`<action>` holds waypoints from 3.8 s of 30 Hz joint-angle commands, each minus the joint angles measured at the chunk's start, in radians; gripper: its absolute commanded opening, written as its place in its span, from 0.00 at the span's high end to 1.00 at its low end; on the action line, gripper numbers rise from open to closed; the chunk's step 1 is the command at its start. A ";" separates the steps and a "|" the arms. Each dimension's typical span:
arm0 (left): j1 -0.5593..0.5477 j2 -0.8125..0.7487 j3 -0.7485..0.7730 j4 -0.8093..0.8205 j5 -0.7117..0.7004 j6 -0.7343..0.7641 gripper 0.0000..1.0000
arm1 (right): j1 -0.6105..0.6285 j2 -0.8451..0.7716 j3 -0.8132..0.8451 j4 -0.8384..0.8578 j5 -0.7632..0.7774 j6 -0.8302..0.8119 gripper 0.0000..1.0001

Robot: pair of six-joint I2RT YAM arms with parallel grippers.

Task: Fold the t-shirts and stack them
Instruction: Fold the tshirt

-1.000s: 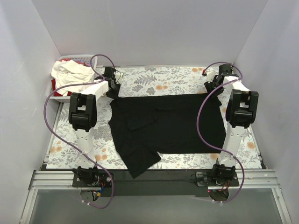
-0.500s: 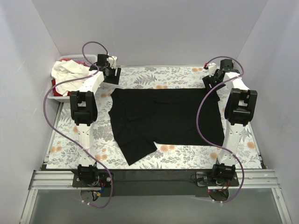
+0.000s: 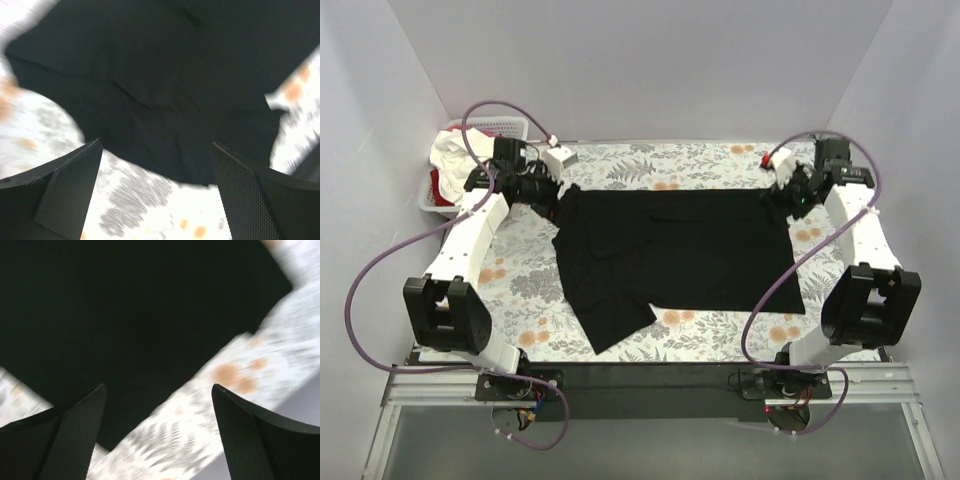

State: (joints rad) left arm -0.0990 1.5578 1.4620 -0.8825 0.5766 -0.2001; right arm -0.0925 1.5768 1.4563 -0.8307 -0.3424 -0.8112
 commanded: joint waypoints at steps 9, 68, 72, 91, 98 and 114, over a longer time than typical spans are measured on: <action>-0.137 -0.220 -0.419 -0.156 0.012 0.173 0.22 | 0.120 -0.337 -0.634 -0.130 0.221 -0.235 0.44; -0.634 -0.265 -0.783 0.082 -0.363 0.079 1.00 | 0.123 -0.409 -0.832 0.134 0.362 -0.298 0.99; -0.631 -0.314 -0.711 -0.019 -0.342 0.039 1.00 | 0.120 -0.474 -0.820 0.101 0.350 -0.321 0.99; -0.351 -0.174 -0.333 -0.099 -0.241 0.160 1.00 | 0.068 -0.299 -0.535 0.047 0.287 -0.384 0.99; -0.285 -0.041 -0.187 -0.058 -0.245 0.194 1.00 | 0.066 -0.138 -0.390 0.048 0.281 -0.411 0.99; -0.215 0.258 0.098 -0.012 -0.235 0.265 1.00 | 0.068 0.141 -0.166 0.054 0.293 -0.448 0.99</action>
State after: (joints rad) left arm -0.3202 1.8084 1.5070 -0.9131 0.3256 0.0376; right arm -0.0196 1.6993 1.2388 -0.7582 -0.0521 -1.1812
